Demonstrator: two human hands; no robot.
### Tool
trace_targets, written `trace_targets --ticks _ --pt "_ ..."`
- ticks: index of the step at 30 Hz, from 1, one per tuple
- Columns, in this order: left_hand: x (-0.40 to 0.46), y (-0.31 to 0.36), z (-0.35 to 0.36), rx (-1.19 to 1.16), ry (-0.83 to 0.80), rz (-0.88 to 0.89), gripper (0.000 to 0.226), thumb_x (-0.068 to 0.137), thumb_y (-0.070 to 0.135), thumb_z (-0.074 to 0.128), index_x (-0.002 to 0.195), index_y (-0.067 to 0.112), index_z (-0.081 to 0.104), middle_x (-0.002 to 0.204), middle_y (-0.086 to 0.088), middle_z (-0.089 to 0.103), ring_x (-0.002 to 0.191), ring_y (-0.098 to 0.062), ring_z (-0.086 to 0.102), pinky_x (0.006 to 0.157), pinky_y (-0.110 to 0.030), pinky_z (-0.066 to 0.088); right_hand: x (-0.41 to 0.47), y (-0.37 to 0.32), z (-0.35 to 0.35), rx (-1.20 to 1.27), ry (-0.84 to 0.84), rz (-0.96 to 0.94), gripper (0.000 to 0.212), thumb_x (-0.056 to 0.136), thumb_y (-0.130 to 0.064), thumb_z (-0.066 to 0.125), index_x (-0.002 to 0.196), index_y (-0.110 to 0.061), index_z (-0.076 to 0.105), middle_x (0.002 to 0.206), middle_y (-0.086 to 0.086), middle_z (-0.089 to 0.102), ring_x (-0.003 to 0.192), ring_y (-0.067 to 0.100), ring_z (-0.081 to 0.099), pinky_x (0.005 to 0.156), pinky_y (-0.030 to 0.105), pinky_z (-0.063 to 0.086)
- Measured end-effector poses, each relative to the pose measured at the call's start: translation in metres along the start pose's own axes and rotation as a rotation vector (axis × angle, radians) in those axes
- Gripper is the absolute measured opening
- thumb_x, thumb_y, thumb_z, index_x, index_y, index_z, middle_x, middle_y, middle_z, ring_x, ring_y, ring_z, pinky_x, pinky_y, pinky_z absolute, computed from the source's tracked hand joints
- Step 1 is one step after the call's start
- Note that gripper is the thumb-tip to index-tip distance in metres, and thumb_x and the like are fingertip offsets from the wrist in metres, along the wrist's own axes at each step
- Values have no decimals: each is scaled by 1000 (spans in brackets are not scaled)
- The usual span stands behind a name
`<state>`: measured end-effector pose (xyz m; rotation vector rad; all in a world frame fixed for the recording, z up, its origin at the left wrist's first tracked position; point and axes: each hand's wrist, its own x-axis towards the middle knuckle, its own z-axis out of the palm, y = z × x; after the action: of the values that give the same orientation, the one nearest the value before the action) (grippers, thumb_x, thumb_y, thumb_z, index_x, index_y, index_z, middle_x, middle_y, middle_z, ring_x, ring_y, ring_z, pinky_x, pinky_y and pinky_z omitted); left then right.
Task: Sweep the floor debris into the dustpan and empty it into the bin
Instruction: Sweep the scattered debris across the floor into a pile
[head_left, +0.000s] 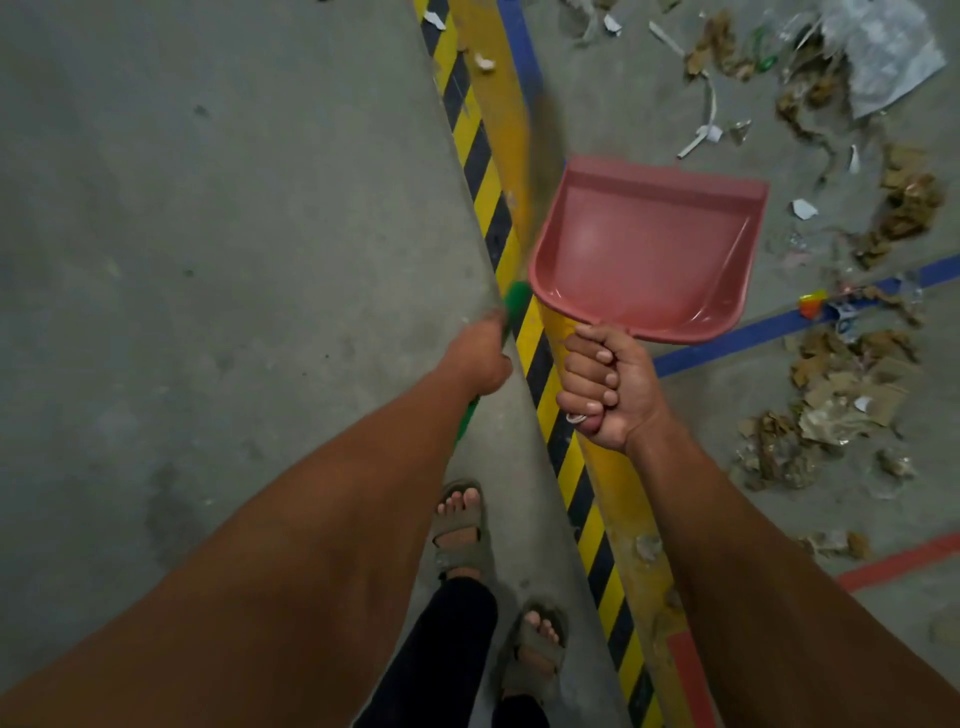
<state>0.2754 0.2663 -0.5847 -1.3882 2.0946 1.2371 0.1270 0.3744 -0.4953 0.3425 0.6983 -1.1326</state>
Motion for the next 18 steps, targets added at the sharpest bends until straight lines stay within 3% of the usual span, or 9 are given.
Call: trace_targets --ticks 4,8,12,15,18 --pt "-2 9 2 55 -204 213 83 83 8 64 160 19 33 145 -20 56 129 -38 57 105 -44 48 -11 -2 1 -11 18 -16 42 99 -23 45 62 -26 26 38 -9 24 30 8 11 33 19 15" --pt "-19 -5 1 -64 -5 251 83 81 10 59 159 22 33 150 -14 53 132 -36 54 108 -43 47 -16 -7 8 -16 16 -23 44 100 -23 42 57 -24 34 38 -9 24 31 8 10 34 19 14" --pt "-37 -20 -11 -193 340 62 77 92 4 58 162 9 25 163 -15 35 146 -34 39 121 -40 30 -11 -11 19 -15 -2 -6 45 100 -23 42 56 -24 35 37 -9 24 31 8 10 33 18 15" --pt "-28 -36 -30 -322 535 -207 71 95 9 55 160 6 25 157 -20 39 137 -38 45 116 -48 38 -1 -16 26 -28 -23 -1 43 99 -23 45 58 -25 30 39 -9 19 31 8 11 35 19 14" --pt "-1 -49 -57 -487 641 -462 62 94 15 55 152 4 36 147 -22 49 133 -41 51 113 -49 43 13 -27 29 -38 -55 14 42 99 -22 46 64 -26 23 43 -9 14 31 8 11 34 20 14"
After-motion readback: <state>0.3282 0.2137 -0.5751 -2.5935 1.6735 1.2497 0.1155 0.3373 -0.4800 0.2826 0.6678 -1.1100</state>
